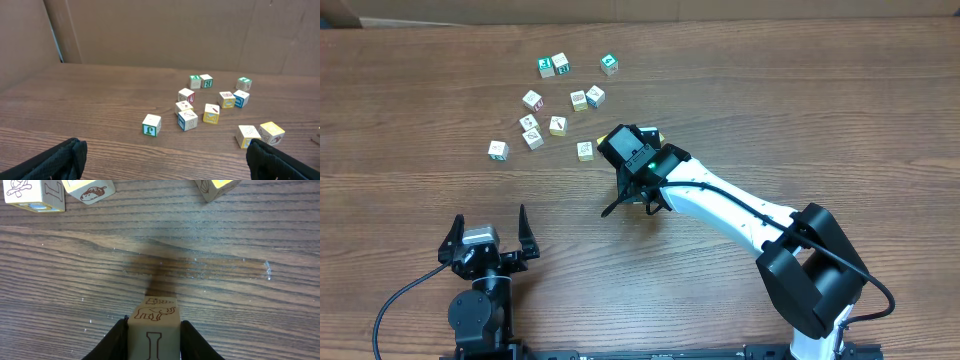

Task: Form a tower
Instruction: 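Open the right gripper and let go of the I block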

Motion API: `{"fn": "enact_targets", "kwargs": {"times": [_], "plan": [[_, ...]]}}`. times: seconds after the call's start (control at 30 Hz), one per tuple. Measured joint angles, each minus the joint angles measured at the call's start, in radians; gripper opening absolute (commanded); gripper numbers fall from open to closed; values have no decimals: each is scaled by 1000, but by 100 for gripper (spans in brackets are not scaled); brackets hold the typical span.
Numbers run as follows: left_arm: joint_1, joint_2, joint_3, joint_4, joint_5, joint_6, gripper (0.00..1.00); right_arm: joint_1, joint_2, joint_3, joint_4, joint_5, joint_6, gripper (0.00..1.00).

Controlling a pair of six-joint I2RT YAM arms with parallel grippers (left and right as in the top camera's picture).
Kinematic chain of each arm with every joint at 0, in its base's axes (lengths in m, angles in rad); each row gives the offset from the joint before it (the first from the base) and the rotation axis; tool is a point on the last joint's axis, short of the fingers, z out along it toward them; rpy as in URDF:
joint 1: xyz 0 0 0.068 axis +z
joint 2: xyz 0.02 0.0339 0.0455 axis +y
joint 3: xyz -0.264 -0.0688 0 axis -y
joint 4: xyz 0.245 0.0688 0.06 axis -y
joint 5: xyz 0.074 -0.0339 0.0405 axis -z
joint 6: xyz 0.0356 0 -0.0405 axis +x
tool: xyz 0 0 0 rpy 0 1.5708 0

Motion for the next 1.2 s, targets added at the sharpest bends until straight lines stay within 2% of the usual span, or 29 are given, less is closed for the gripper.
{"fn": "enact_targets", "kwargs": {"times": [0.5, 0.77, 0.83, 1.0, 1.2], "plan": [[0, 0, 0, 0, 0, 0, 100, 0, 0, 0, -1, -5, 1, 39], [0, 0, 0, 0, 0, 0, 99, 0, 0, 0, 0, -5, 1, 40], [0, 0, 0, 0, 0, 0, 100, 0, 0, 0, 1, -5, 5, 51], [0, 0, 0, 0, 0, 0, 99, 1, 0, 0, 11, -5, 2, 63], [0, 0, 0, 0, 0, 0, 100, 1, 0, 0, 16, -5, 0, 68]]}}
